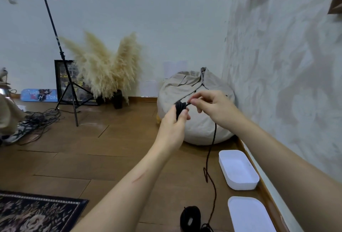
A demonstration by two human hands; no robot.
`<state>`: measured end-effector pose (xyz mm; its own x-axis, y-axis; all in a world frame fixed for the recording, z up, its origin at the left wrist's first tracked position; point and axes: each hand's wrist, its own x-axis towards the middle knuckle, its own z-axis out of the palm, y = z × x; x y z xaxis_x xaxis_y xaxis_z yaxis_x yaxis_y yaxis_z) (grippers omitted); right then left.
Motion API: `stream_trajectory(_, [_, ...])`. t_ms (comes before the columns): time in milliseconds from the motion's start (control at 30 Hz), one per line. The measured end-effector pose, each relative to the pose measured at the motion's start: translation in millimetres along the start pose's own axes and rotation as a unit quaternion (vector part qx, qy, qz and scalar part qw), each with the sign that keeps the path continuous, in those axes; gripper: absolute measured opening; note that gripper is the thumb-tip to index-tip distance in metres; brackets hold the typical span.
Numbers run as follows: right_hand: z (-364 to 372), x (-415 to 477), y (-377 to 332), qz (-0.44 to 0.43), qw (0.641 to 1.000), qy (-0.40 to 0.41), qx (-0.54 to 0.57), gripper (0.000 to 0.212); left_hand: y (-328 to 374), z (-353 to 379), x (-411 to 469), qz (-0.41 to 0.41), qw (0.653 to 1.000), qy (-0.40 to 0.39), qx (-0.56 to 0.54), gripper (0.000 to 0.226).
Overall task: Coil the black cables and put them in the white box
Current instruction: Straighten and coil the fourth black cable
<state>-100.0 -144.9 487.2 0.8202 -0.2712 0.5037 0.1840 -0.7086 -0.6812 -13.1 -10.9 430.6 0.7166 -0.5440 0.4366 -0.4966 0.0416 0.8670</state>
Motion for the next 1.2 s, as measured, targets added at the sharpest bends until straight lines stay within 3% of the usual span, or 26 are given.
stream_trajectory(400, [-10, -6, 0, -0.018, 0.999, -0.031, 0.020, 0.011, 12, 7, -7, 0.025, 0.999, -0.047, -0.002, 0.015])
stream_trajectory(633, [-14, -4, -18, -0.021, 0.995, -0.091, -0.021, 0.015, 9, 4, -6, 0.026, 1.000, -0.010, 0.012, 0.019])
stream_trajectory(933, [-14, -4, -7, 0.015, 0.998, 0.015, 0.060, 0.008, 19, 8, -14, 0.045, 0.998, -0.034, -0.017, 0.018])
stream_trajectory(1200, [-21, -9, 6, 0.076, 0.989, -0.026, 0.124, 0.012, 22, 10, -15, 0.050, 0.995, -0.076, -0.039, 0.017])
